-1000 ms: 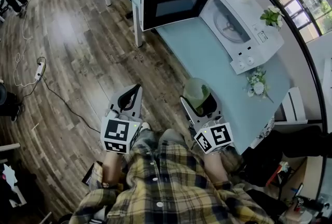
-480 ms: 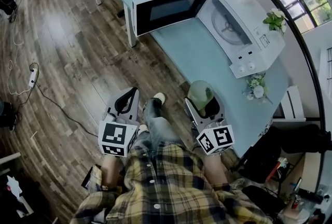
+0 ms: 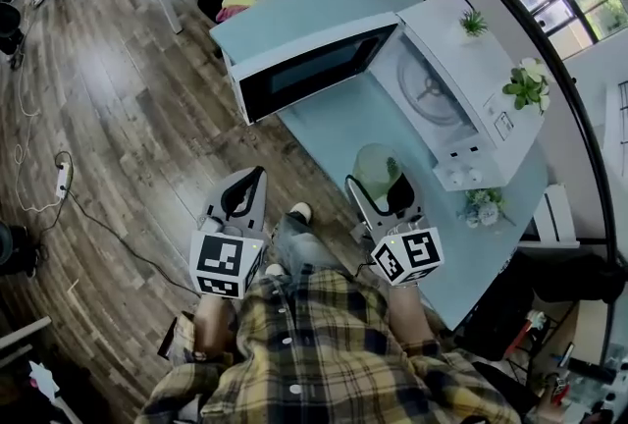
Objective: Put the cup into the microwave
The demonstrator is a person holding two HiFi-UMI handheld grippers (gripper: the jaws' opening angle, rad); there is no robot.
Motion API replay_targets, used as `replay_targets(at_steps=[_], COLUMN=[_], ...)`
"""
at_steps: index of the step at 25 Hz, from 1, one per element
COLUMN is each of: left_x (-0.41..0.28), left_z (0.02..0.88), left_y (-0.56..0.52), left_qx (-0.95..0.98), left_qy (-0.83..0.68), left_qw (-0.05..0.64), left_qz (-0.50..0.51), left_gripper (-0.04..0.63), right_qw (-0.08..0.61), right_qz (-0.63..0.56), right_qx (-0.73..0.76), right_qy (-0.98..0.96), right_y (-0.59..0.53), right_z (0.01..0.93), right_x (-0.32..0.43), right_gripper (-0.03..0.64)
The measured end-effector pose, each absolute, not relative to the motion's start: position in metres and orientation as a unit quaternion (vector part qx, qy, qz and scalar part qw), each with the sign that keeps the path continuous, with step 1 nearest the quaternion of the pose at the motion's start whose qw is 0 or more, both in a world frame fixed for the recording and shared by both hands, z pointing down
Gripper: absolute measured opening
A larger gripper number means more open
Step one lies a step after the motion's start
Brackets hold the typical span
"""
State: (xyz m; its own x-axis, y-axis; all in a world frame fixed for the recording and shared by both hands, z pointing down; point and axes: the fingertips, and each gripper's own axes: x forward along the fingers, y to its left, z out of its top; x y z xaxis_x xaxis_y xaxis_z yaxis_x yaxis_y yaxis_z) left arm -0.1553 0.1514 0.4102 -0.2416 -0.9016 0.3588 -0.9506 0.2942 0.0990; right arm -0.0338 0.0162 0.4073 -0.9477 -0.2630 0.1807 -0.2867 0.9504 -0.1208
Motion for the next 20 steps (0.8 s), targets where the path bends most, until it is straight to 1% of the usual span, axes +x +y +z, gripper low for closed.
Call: replay_targets(at_steps=[8,20], left_x=[-0.177,-0.159], left_z=[0.401,0.398], left_y=[0.072,-0.02], left_qx=[0.629,0.708], left_qy=[-0.758,-0.688], left_qw=[0.159,0.141], left_qz=[0.071,0.079], left_gripper=[-0.008,-0.008], right_qw=[0.08,0.062], right_qz=[0.071,0.069], right_qx=[0.188,0.274], right_qy=[-0.976,-0.957], right_y=[-0.047,-0.099], right_z=[0.405,0.397], right_x=[-0.039,-0.012], right_gripper=[0.348,0.348])
